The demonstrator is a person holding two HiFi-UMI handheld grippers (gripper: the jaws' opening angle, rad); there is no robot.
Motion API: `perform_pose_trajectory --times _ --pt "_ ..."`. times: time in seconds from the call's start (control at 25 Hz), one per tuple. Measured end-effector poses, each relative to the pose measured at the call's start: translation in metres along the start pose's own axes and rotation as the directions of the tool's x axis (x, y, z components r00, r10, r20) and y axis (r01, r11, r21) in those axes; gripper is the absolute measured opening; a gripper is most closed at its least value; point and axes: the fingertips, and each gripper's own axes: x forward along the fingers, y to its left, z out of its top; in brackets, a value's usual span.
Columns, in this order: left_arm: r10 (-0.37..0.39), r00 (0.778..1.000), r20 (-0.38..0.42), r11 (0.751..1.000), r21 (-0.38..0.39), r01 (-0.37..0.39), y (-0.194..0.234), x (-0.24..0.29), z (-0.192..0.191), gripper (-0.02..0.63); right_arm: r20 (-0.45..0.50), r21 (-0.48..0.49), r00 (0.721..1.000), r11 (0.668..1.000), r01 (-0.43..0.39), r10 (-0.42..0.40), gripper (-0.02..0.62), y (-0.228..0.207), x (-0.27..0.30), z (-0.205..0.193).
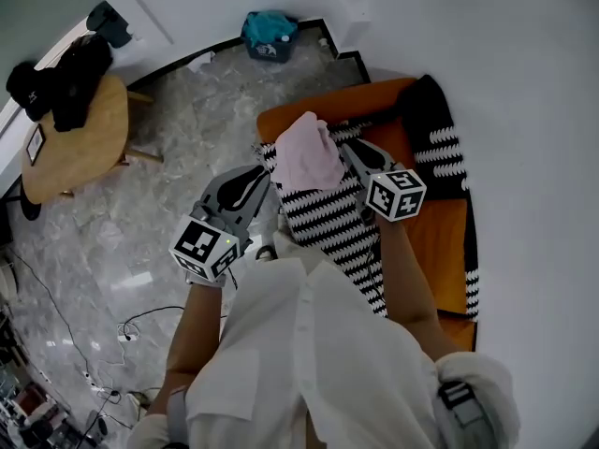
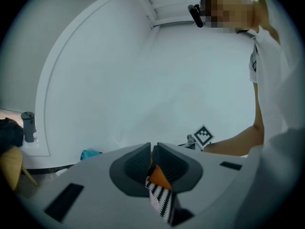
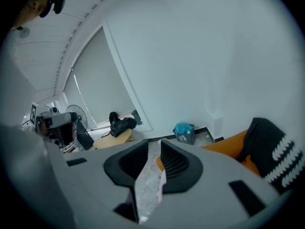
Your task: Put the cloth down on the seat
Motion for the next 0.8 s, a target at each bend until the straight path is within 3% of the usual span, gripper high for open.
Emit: perform_pose_trajectory --times 0.2,0.44,0.8 --pt "-0.003 1.000 0.026 1.000 0.018 0.003 -0.011 -0.018 0.006 0.054 0.071 0.015 0.997 1.000 0.005 -0.006 0.083 0.029 -0.044 0.002" --pt "-0.004 0.999 0.051 1.000 0.025 0.003 -0.021 -0.043 0.011 0.054 0.108 -0.067 0.994 0.997 0.022 -0.015 0.047 0.064 -0.083 0.002" --pt "-0.040 0.996 0.085 0.998 0.052 0.036 -0.050 -0.072 0.012 0.054 0.184 -0.096 0.982 0.994 0.050 -0.032 0.009 0.101 -0.129 0.002"
